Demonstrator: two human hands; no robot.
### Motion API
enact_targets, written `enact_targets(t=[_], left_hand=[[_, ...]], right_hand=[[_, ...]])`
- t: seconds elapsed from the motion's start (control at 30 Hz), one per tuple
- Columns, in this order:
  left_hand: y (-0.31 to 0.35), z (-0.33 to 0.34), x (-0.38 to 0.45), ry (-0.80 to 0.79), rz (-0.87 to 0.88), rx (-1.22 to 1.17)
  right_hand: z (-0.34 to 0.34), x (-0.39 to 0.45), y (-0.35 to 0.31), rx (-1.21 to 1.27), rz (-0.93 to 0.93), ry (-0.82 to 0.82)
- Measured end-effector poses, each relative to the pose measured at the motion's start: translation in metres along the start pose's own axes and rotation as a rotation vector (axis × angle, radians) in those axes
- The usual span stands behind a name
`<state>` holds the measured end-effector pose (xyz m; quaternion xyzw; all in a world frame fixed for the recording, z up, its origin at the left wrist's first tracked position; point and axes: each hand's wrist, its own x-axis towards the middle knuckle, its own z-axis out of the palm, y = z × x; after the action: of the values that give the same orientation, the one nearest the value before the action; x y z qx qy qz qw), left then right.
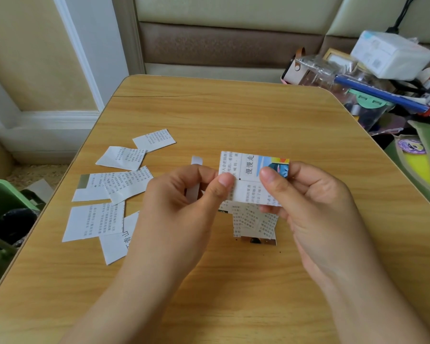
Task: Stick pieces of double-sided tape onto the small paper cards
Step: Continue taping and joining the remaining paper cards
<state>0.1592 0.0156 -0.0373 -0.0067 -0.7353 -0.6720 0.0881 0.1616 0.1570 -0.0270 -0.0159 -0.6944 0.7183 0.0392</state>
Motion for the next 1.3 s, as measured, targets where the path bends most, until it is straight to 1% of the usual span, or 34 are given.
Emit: enact_targets(t=[0.1, 0.43, 0.7, 0.93, 1.03, 1.3], left_hand=[[-0.0009, -0.0011, -0.0005, 0.013, 0.014, 0.045], [-0.0033, -0.0006, -0.0011, 0.02, 0.019, 0.041], [-0.0031, -0.001, -0.0018, 0.023, 0.031, 0.063], [0.001, 0.0038, -0.0048, 0.032, 0.099, 0.096], [0.0007, 0.0039, -0.0051, 0.03, 0.078, 0.097], [-0.0013, 0.0027, -0.0022, 0.057, 0.015, 0.045]], right_hand=[[-0.0003, -0.0003, 0.002, -0.054, -0.026, 0.021], [0.0008, 0.0006, 0.0032, -0.037, -0.031, 0.033], [0.002, 0.0013, 0.004, 0.017, -0.013, 0.009], [0.0074, -0.0008, -0.0018, 0.018, 0.034, -0.039], [0.0083, -0.0003, -0.002, -0.004, 0.013, -0.042], [0.0024, 0.0025, -0.0003, 0.004, 0.013, 0.014]])
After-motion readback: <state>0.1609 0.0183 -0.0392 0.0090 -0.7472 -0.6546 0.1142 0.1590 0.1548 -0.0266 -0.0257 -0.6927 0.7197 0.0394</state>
